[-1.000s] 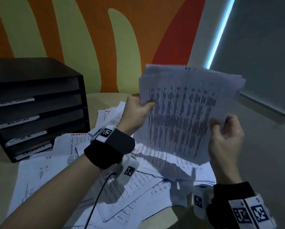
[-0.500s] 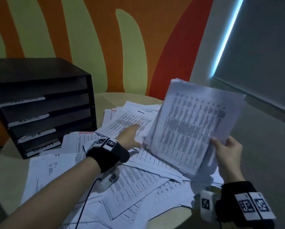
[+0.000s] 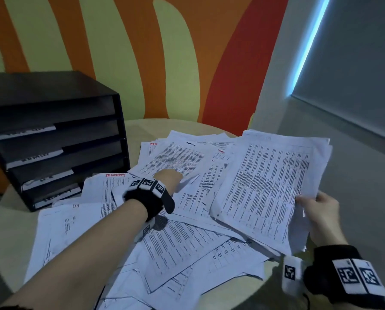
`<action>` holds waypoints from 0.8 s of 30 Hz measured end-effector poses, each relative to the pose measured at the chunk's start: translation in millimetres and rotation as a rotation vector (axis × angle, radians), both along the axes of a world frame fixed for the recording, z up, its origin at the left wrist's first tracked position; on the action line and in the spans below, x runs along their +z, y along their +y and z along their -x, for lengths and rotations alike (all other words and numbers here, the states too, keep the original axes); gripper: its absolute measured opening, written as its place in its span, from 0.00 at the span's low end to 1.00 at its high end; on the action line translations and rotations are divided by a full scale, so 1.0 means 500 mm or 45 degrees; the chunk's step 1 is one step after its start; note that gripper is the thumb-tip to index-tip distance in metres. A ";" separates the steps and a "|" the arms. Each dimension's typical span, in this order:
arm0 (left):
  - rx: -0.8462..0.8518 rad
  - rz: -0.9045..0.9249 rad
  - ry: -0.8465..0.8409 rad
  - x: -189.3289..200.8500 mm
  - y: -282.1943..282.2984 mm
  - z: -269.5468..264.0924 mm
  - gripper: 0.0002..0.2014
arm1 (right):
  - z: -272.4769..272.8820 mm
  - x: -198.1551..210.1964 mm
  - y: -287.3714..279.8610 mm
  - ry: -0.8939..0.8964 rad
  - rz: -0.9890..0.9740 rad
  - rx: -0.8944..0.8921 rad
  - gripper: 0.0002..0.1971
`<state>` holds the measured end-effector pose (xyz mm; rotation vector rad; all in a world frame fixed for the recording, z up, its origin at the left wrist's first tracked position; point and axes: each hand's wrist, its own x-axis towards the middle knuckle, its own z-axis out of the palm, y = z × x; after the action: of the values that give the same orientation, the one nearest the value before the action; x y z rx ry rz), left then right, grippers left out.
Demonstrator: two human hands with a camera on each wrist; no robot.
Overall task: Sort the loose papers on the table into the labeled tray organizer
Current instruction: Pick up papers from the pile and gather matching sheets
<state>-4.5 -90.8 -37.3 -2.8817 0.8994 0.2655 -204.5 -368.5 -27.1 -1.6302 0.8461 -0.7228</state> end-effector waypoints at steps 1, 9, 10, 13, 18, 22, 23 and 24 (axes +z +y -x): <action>-0.005 -0.030 -0.012 0.010 -0.003 0.006 0.04 | 0.001 0.001 0.000 -0.003 -0.006 -0.006 0.03; -0.250 0.124 0.221 0.055 0.000 0.134 0.19 | 0.017 0.013 -0.007 -0.011 -0.022 -0.039 0.07; -0.261 0.147 0.367 0.059 0.002 0.144 0.18 | 0.021 0.014 -0.009 -0.008 -0.008 -0.040 0.07; -0.186 0.247 0.738 0.070 0.009 0.132 0.26 | 0.037 0.019 -0.027 -0.003 0.030 -0.067 0.09; 0.351 0.668 0.147 0.043 0.046 0.020 0.40 | 0.054 0.035 -0.048 -0.050 0.037 -0.108 0.10; 0.666 0.401 0.132 -0.015 0.080 -0.047 0.51 | 0.047 0.044 -0.028 -0.072 0.015 -0.044 0.09; 0.691 0.366 0.133 -0.027 0.079 -0.049 0.52 | 0.042 0.044 -0.019 -0.069 0.012 -0.019 0.10; 0.708 0.365 0.123 -0.032 0.075 -0.045 0.52 | 0.038 0.042 -0.011 -0.059 0.008 0.006 0.11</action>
<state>18.0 -53.4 -53.5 -3.3601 0.1255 0.3465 -223.3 -374.1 -6.2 -1.6144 0.8077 -0.7577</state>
